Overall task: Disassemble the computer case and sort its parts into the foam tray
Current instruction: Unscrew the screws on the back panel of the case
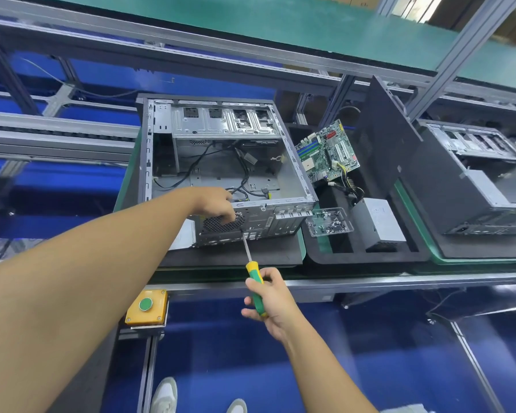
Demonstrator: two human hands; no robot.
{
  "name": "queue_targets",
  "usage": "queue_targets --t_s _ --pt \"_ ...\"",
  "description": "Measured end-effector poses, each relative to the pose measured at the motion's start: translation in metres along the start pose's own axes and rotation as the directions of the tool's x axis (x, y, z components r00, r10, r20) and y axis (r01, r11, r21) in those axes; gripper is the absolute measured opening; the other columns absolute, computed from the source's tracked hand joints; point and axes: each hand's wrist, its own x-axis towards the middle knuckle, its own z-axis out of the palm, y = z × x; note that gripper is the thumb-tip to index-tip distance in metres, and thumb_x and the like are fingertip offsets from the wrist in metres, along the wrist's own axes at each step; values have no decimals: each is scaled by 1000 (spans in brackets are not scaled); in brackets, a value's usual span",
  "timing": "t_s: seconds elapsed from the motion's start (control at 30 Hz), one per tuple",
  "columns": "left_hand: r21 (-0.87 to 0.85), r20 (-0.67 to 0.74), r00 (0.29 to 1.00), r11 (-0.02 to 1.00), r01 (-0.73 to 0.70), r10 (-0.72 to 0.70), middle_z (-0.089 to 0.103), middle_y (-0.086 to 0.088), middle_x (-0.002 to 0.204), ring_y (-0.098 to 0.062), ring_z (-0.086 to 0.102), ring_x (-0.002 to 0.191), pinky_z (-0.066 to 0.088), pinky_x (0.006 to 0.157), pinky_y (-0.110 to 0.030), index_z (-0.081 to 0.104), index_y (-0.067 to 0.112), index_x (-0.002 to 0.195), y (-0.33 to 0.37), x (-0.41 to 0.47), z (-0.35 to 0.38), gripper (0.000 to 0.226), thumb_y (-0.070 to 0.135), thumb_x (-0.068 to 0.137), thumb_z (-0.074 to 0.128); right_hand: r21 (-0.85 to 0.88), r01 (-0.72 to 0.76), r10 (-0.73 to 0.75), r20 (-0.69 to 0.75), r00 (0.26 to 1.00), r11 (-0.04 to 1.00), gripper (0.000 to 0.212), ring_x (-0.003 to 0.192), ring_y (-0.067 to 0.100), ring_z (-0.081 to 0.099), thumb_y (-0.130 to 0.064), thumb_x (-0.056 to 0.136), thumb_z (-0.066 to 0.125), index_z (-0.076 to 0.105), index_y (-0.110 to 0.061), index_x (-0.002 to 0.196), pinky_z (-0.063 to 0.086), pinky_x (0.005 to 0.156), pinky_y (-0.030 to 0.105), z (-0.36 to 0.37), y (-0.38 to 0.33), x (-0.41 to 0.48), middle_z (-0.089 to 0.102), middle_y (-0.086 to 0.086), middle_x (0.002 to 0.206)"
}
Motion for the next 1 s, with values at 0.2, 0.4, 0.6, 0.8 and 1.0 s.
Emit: queue_targets --t_s 0.2,0.4,0.6,0.8,1.0 --pt "-17 -4 1000 1000 3 -3 51 -4 142 -23 53 110 50 92 -39 50 8 140 -3 3 1 79 26 65 67 101 -78 74 45 996 992 29 58 18 54 -26 103 49 60 -4 117 40 45 27 3 -5 -2 65 11 89" --pt "3 -39 998 999 -40 40 56 -11 128 -26 57 102 43 73 -32 45 11 139 -5 5 4 67 23 77 68 5 2 -2 39 999 1000 20 65 18 59 -19 102 50 63 -5 110 52 53 32 2 -3 -1 65 8 80" --pt "272 -478 797 925 -264 368 60 1 104 -23 57 100 44 90 -36 57 26 118 -3 -22 14 37 44 86 58 -55 25 -26 -5 1000 998 14 61 16 62 -25 98 61 59 -15 108 50 50 28 -4 -2 2 60 6 84" --pt "93 -666 633 885 -456 396 51 8 64 -15 46 59 42 55 -33 48 22 77 5 -50 98 15 31 89 50 33 -9 10 -20 1000 999 25 57 18 56 -32 103 48 60 -12 114 43 47 28 0 -2 4 72 10 89" --pt "-933 -197 888 359 -39 -416 72 -7 95 -19 67 78 56 64 -30 67 12 92 12 -16 131 15 25 98 61 -64 12 -15 -50 999 998 24 68 18 61 -20 103 45 66 -10 110 54 57 30 -3 -1 5 76 8 91"
